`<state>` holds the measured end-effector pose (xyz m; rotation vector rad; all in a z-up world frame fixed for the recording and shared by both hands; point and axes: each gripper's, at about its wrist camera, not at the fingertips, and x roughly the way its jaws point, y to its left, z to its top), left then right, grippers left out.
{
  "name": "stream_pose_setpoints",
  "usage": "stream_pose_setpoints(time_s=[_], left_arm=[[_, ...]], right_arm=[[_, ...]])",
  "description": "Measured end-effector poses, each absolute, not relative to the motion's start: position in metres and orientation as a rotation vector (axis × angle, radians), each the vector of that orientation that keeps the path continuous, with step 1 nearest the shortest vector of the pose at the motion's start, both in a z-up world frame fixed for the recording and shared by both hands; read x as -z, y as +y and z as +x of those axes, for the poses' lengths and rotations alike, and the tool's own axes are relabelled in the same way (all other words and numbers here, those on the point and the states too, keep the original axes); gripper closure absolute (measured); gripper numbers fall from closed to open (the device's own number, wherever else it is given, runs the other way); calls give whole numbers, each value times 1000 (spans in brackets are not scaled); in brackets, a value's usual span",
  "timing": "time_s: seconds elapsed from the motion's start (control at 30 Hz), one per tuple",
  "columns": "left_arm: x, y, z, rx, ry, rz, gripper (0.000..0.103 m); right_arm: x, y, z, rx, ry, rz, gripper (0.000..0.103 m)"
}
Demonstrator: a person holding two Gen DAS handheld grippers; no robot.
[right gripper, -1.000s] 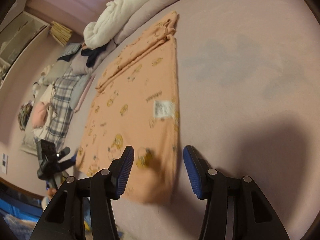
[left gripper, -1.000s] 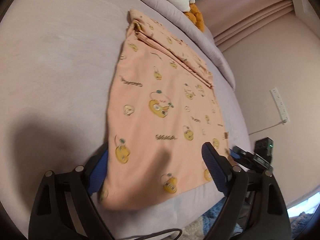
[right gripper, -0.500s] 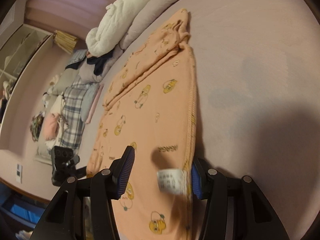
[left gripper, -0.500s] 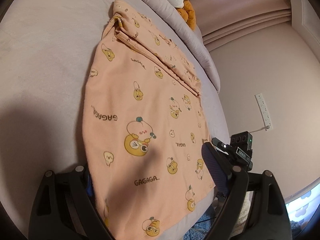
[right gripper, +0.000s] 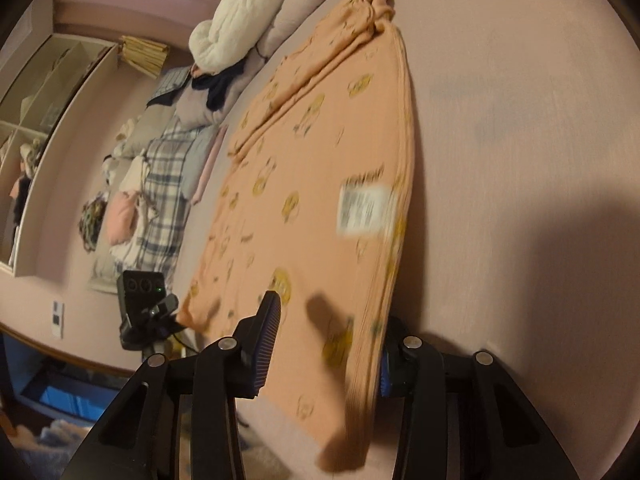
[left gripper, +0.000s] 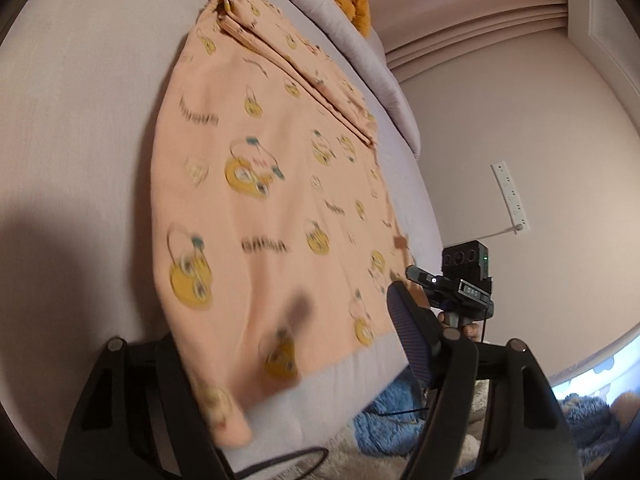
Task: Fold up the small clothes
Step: 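Grasp the shirt hem with the right tool and lift it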
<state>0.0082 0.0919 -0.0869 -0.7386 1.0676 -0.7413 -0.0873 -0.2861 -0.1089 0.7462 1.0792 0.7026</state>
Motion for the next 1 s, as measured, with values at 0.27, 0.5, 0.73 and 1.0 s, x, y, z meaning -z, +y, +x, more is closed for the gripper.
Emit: stream_pose_setpoints(time_s=[0.27,0.5,0.73,1.0], left_arm=[[95,91,11,666,1098,-749,62],[102,97,10,584,1103,-781,91],[89,95,8,599,1044,-772,94],[75,99,10,741,911,-847,94]], right_arm=[[103,-273,-89,-675,1060,706,61],[105,-261,-100,-661,1047,653,94],[93,-259,-106,-677,985,661,97],[72,-259,-104,-731,863,703,97]])
